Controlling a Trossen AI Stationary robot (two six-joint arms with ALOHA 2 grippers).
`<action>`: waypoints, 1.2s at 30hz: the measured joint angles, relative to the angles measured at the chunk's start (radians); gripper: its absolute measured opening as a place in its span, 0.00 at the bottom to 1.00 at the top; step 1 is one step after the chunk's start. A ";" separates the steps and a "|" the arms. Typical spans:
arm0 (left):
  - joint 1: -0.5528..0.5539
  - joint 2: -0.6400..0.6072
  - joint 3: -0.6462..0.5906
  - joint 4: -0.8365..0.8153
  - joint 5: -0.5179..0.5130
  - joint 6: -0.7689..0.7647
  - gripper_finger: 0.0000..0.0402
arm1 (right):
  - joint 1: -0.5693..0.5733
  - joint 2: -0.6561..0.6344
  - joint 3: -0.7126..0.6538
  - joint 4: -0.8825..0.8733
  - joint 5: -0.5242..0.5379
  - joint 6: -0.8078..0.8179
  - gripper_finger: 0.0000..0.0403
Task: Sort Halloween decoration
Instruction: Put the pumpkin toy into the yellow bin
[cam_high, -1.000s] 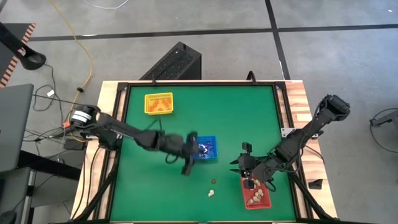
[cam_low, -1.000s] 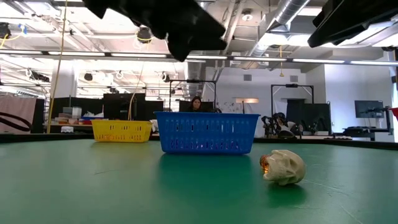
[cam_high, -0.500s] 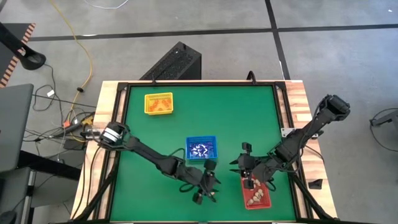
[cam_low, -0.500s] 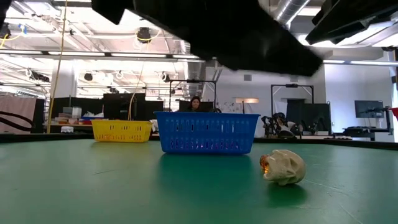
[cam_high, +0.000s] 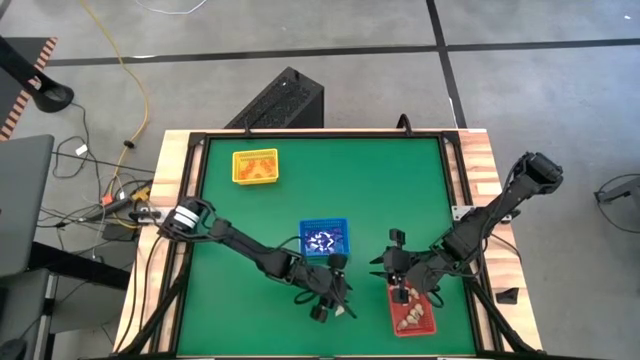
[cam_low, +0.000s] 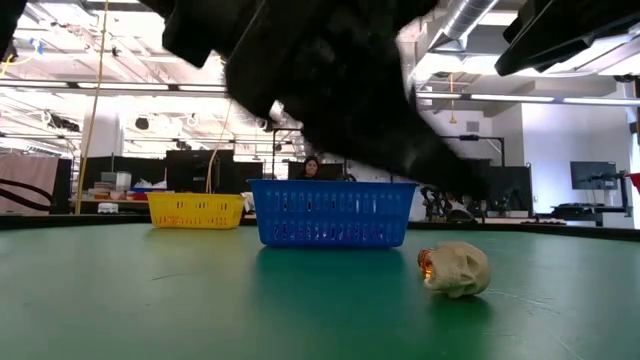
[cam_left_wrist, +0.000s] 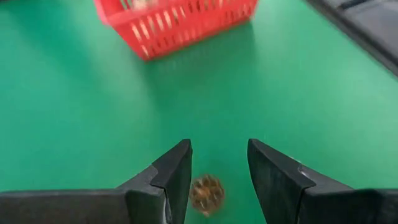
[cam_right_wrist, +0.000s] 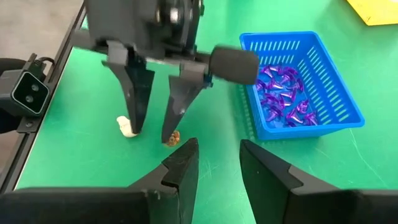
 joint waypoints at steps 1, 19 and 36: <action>-0.001 0.013 -0.001 0.000 0.005 0.000 0.37 | 0.000 0.000 0.000 0.000 0.000 0.000 0.37; 0.003 0.095 0.003 0.021 -0.006 -0.009 0.37 | 0.000 0.000 0.001 0.004 0.000 0.001 0.37; 0.004 0.060 0.025 -0.007 0.001 0.033 0.37 | 0.000 0.000 0.001 0.010 0.000 0.003 0.37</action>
